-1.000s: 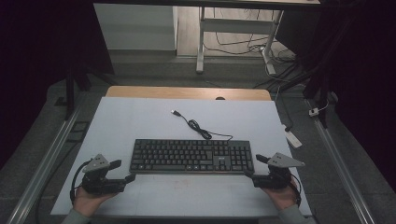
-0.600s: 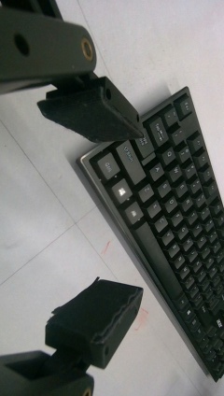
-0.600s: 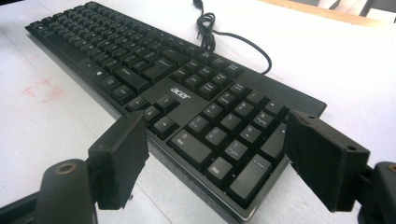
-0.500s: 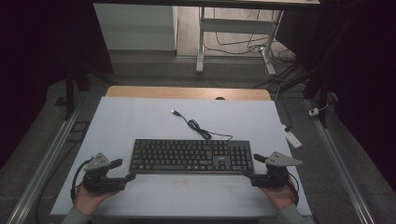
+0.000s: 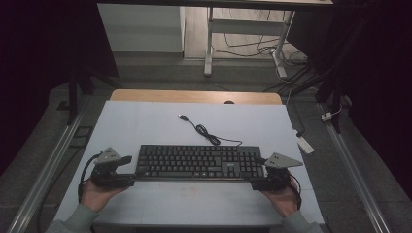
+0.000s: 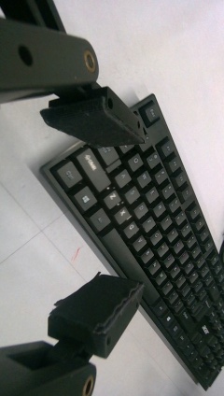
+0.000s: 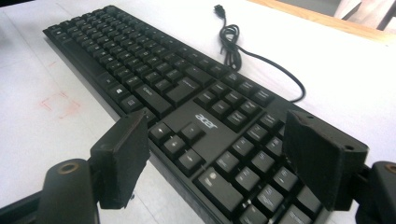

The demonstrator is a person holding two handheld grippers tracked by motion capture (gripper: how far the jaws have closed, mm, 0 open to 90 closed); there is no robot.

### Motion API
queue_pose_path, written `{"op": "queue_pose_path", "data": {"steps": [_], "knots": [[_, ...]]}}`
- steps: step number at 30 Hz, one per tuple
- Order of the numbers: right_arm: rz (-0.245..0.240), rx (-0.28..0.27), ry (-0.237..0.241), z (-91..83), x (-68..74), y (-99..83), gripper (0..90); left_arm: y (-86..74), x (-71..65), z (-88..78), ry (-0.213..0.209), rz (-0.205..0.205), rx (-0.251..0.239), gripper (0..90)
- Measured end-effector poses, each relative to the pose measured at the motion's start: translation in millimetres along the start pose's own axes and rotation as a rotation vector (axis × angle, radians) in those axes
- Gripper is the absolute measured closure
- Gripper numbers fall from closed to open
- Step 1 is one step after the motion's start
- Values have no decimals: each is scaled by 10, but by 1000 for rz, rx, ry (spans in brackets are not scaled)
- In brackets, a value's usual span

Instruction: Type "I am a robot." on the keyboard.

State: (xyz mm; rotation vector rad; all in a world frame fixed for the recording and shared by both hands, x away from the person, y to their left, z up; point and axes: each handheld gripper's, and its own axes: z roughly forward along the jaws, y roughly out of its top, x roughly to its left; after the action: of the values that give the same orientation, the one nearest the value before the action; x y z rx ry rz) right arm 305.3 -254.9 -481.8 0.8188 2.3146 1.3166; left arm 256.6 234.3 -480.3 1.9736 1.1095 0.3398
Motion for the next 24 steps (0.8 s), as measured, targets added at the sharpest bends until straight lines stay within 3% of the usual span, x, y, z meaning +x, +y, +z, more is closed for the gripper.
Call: {"op": "queue_pose_path", "data": {"steps": [8,24], "knots": [[-9,8,26,140,81,103,240,-2,-28,111,-14,32,22,294],[-47,23,85,463,255,326,276,-41,-20,144,-19,38,25,441]]}}
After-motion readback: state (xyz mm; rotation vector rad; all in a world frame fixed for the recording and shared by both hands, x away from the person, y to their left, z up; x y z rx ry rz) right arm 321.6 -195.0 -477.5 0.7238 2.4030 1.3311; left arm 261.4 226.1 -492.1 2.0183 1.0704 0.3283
